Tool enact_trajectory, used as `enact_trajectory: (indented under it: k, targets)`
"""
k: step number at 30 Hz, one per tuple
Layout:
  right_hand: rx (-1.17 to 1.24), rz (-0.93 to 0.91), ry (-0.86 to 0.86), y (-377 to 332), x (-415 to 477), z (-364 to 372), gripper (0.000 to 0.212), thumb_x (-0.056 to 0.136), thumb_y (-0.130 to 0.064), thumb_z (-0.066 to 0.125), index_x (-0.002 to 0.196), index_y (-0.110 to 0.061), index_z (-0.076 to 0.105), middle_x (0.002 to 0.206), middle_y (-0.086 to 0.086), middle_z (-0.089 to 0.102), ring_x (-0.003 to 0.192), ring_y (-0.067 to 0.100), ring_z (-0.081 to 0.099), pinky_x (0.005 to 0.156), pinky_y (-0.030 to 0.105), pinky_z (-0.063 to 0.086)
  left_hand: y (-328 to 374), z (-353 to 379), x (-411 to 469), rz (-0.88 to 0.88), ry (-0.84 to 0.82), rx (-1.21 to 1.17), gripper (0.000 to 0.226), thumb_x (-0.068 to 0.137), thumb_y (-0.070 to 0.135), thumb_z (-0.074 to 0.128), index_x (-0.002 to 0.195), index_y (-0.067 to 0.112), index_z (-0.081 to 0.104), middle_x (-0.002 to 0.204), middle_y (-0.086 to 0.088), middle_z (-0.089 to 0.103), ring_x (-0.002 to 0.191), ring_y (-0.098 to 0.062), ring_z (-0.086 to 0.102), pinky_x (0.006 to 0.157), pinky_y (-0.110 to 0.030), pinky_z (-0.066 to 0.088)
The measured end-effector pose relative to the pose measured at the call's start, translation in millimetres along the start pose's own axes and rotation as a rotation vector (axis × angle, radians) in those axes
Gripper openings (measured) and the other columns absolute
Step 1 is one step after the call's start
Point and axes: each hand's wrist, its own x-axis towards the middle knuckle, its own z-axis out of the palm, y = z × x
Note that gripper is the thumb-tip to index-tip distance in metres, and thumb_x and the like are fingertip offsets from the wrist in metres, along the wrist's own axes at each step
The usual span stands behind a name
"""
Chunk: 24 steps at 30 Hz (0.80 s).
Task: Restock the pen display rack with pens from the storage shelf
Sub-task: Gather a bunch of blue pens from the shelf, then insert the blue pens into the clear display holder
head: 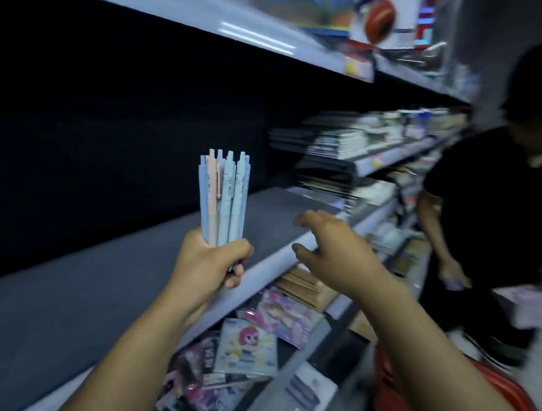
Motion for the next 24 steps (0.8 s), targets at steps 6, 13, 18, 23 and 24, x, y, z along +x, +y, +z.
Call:
enact_trajectory:
  k: [6,13,18,23,24]
  targets:
    - [-0.162,0.234,0.077,69,-94,-48,0.039,0.097,-0.037,0.059,0.133,-0.024,0.048,0.124,0.0,0.053,0.103,0.027,0.06,0.077,0.044,0.053,-27,105,-29,-0.095,-0.27,-0.055,0.02,0.07,0.004,0.074,0.076,0.004,0.055,0.058,-0.012,0.044,0.042,-0.017,0.04,0.04,-0.023,0.031]
    - [-0.252,0.514,0.15,162,-209,-99,0.032,0.09,-0.033,0.062,0.118,-0.02,0.053,0.112,0.004,0.056,0.102,0.032,0.06,0.077,0.045,0.052,-63,253,-85,-0.155,-0.556,-0.141,0.018,0.065,0.006,0.074,0.071,0.001,0.057,0.054,-0.015,0.046,0.04,-0.019,0.042,0.04,-0.023,0.032]
    - [-0.279,0.695,0.154,245,-307,-138,0.043,0.094,-0.038,0.059,0.134,-0.026,0.047,0.127,-0.001,0.054,0.114,0.026,0.058,0.084,0.041,0.052,-101,373,-149,-0.23,-0.755,-0.189,0.022,0.064,0.01,0.075,0.081,0.003,0.063,0.055,-0.013,0.049,0.042,-0.019,0.042,0.04,-0.023,0.032]
    - [-0.321,0.859,0.128,333,-400,-192,0.045,0.097,-0.038,0.057,0.138,-0.025,0.045,0.135,-0.002,0.052,0.119,0.024,0.055,0.086,0.037,0.05,-119,506,-213,-0.27,-0.899,-0.24,0.023,0.064,0.009,0.073,0.076,-0.003,0.056,0.053,-0.013,0.043,0.041,-0.018,0.033,0.041,-0.02,0.028]
    - [-0.333,0.883,0.131,349,-415,-203,0.046,0.096,-0.039,0.058,0.138,-0.025,0.046,0.133,-0.002,0.052,0.118,0.024,0.056,0.084,0.036,0.05,-120,532,-222,-0.276,-0.916,-0.26,0.025,0.064,0.009,0.072,0.079,-0.005,0.057,0.055,-0.014,0.044,0.042,-0.019,0.034,0.041,-0.02,0.028]
